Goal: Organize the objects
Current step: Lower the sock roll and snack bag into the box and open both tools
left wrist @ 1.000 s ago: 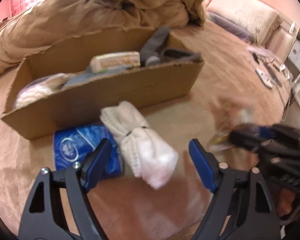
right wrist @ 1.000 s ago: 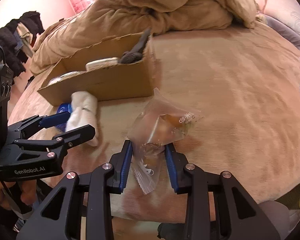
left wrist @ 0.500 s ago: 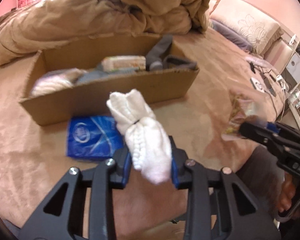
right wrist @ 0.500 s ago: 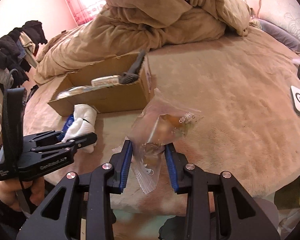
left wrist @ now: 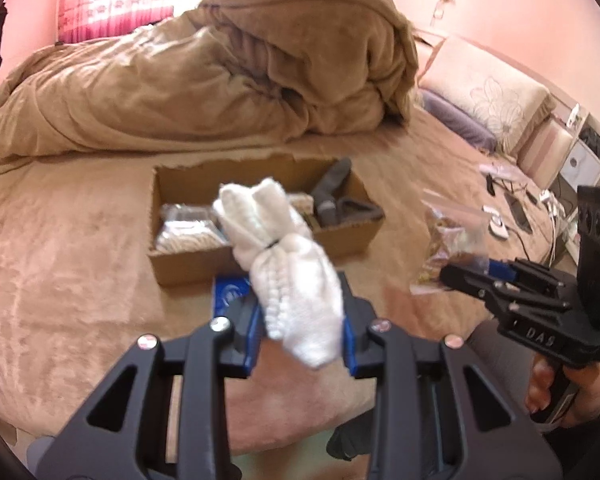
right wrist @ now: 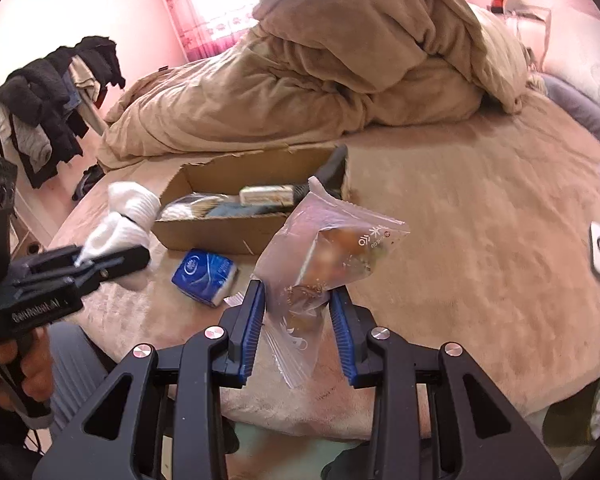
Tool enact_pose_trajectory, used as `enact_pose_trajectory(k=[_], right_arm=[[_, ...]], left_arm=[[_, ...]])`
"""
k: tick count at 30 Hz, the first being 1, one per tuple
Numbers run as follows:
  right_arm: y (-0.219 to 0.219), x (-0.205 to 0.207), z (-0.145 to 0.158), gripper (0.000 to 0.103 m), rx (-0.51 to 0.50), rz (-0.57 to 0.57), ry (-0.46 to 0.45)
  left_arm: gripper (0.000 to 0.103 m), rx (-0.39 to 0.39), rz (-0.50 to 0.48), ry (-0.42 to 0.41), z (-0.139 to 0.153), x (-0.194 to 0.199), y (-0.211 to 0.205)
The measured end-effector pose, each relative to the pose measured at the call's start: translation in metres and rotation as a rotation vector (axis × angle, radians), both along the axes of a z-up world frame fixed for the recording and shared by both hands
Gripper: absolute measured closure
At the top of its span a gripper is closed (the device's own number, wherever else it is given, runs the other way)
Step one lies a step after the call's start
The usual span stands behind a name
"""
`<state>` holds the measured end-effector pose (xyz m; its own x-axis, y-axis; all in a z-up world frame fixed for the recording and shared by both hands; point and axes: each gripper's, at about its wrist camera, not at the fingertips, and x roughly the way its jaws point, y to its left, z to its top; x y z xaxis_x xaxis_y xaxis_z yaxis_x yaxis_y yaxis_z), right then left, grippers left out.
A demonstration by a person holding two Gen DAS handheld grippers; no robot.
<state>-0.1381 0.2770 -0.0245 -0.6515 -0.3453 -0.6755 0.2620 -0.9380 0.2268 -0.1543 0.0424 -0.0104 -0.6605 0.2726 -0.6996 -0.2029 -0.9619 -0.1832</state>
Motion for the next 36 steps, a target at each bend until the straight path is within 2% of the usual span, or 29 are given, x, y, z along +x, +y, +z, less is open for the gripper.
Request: enact_pose_trajectory(k=[3,10,17,24,30,36], right_arm=[[-0.006,-0.001,0.008,0.068,0.023,0.014,0.022],[-0.014,-0.004,0.035,0.068,-0.003,0.046,0.041],[-0.023,-0.017,0.058,0.068,0.004,0.086,0.096],[-0.026,-0.052,0.046,0.068,0.01,0.1,0.093],[-0.027,-0.088,0.009,0.068,0.002,0.082,0.024],[-0.032,-0.112,-0.011,0.068,0.026,0.087,-0.011]], left_arm=[[0.071,0.001,0.014,0.023,0.013,-0.003,-0.006],[0.071,0.011,0.04,0.061,0.036,-0.014,-0.017],[0.07,0.022,0.053,0.068,0.039,-0.03,-0.02],[0.068,0.019,0.069,0.078,0.031,-0.056,-0.022],[0.068,0.0,0.082,0.032,0.002,-0.089,-0.022],[0.068,-0.027,0.092,-0.003,-0.026,-0.115,-0.021]])
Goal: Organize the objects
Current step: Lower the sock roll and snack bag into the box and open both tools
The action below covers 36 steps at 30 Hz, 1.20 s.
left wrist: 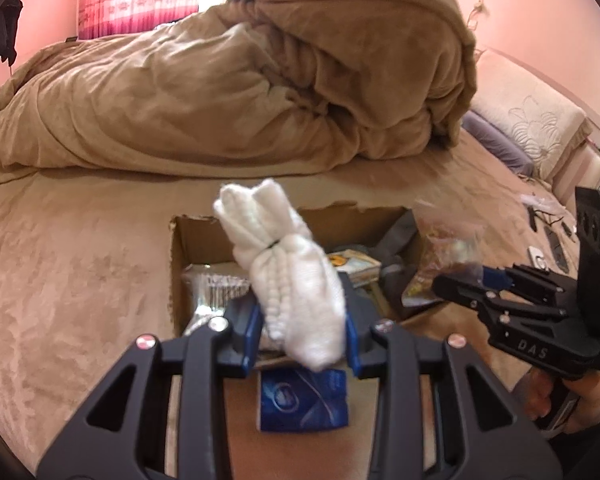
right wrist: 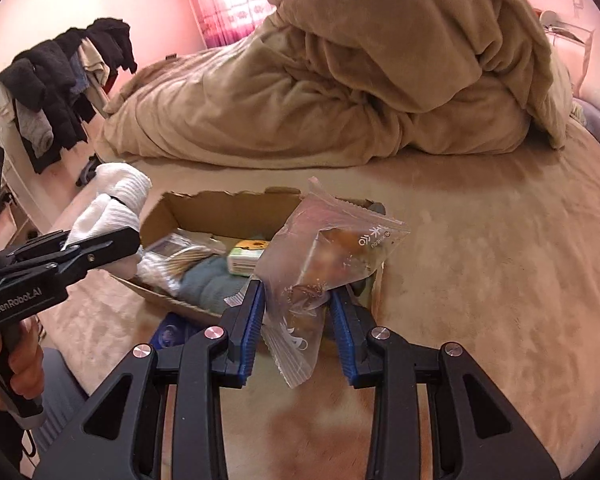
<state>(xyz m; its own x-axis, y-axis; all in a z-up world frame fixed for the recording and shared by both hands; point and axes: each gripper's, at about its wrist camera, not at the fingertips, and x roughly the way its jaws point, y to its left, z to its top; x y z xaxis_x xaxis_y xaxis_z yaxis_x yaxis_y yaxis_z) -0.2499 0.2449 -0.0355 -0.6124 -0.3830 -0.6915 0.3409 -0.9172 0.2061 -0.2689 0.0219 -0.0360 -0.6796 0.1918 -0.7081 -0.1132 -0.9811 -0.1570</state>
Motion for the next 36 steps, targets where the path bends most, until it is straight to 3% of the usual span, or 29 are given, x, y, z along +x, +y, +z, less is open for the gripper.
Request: enact_pose_trajectory(k=[9,12,16,20,24,31,36], right_arm=[[-0.008,-0.016,-0.023,0.067,0.034,0.023,-0.04],[-0.013,-0.019,-0.024,0.055,0.057,0.029,-0.037],[-0.005,-0.016,-0.013,0.048,0.048,0.009,0.006],[0.01,-0.016,-0.009,0.041,0.051,-0.055,0.04],[0.017,-0.027,-0.022,0.038,0.059,-0.099,0.012],[0.006,-0.037,-0.049,0.037,0.078,-0.065,-0.048],[0.006,-0.03,-0.041,0.036,0.075,-0.076,-0.041]], left_arm=[[0.065,-0.022,-0.041,-0.064,-0.031,-0.028,0.006],[0.063,-0.025,-0.041,-0.083,-0.038,-0.03,0.008],[0.042,-0.023,-0.031,-0.09,-0.038,-0.027,0.006],[0.042,-0.01,-0.02,-0.078,-0.03,-0.019,-0.001],[0.042,-0.003,-0.014,-0.079,-0.026,-0.009,-0.005],[0.041,0.007,0.002,-0.078,-0.019,0.01,-0.012],[0.041,0.012,0.011,-0.069,-0.012,0.024,-0.019]])
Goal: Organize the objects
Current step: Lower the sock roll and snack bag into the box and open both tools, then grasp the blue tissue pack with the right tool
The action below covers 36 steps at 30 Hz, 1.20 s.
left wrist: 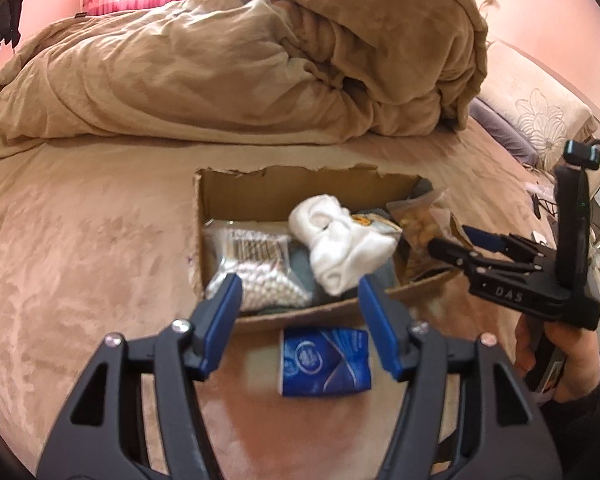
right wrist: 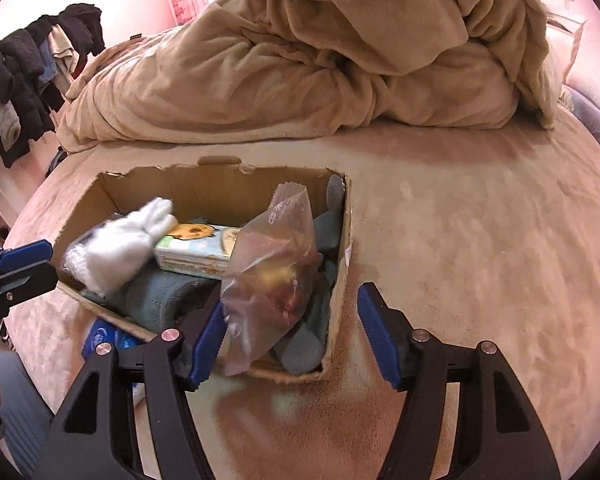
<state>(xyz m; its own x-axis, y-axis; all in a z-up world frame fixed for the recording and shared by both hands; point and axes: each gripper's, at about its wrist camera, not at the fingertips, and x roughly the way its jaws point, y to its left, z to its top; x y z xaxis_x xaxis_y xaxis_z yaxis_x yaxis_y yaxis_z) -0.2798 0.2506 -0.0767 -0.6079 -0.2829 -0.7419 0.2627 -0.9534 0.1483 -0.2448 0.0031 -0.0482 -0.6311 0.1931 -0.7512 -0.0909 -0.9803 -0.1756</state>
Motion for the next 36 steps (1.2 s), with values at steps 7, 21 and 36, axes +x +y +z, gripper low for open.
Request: enact_pose_trajectory(k=[7,21,36], right_arm=[[-0.006,0.024,0.027,0.035,-0.001,0.009,0.04],[-0.023,0.082,0.08,0.019,-0.036,0.029,0.093],[-0.073,0.114,0.064,0.012,-0.025,0.032,0.031]], left_arm=[[0.04,0.008,0.007,0.009,0.01,0.025,-0.005],[0.037,-0.013,0.051,0.077,0.047,0.087,-0.026],[0.018,0.002,0.172,0.064,0.016,0.131,-0.099]])
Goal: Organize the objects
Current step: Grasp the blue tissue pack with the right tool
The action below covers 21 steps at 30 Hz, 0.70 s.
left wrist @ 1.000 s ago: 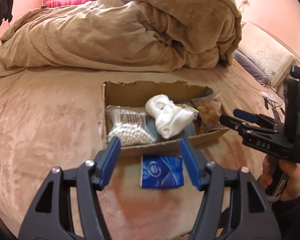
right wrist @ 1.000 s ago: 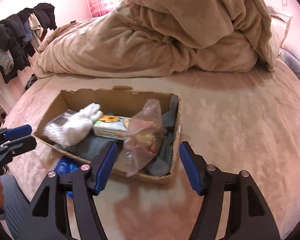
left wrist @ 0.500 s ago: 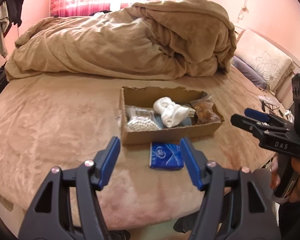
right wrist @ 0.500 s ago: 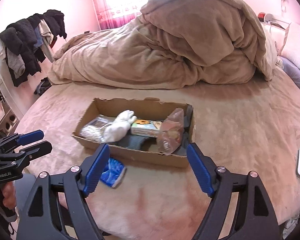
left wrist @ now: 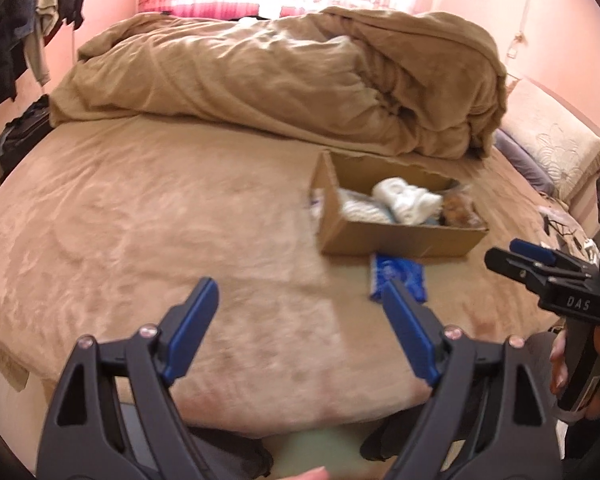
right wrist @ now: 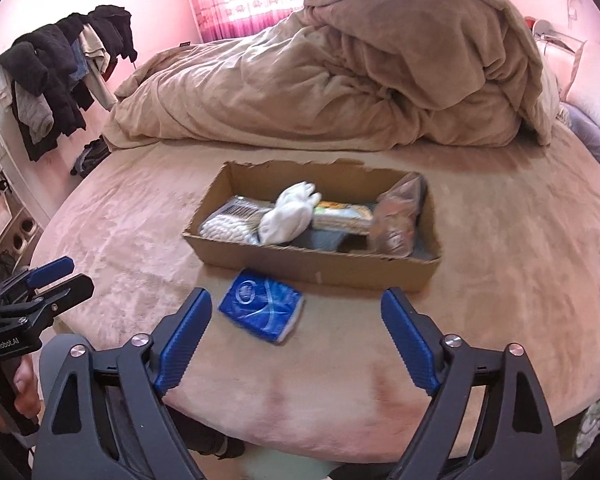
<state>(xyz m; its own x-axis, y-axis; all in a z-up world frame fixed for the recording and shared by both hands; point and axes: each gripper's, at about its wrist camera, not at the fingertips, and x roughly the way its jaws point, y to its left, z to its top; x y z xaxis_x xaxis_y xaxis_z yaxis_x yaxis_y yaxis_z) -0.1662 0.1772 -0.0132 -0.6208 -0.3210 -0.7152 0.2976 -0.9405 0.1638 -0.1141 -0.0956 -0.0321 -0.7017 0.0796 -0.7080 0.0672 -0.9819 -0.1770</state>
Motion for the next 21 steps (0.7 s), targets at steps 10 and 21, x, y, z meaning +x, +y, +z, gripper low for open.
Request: enact_pose_trajectory(k=[10,21], right_arm=[[-0.048,-0.015,-0.041,0.011,0.029,0.054,-0.078],[-0.065,-0.05,-0.096,0.011,0.003,0.025,-0.211]], left_arm=[[0.017,0.021,0.093,-0.039,-0.037,-0.003,-0.035],[0.017,0.054,0.075,-0.101,-0.071,-0.03,-0.037]])
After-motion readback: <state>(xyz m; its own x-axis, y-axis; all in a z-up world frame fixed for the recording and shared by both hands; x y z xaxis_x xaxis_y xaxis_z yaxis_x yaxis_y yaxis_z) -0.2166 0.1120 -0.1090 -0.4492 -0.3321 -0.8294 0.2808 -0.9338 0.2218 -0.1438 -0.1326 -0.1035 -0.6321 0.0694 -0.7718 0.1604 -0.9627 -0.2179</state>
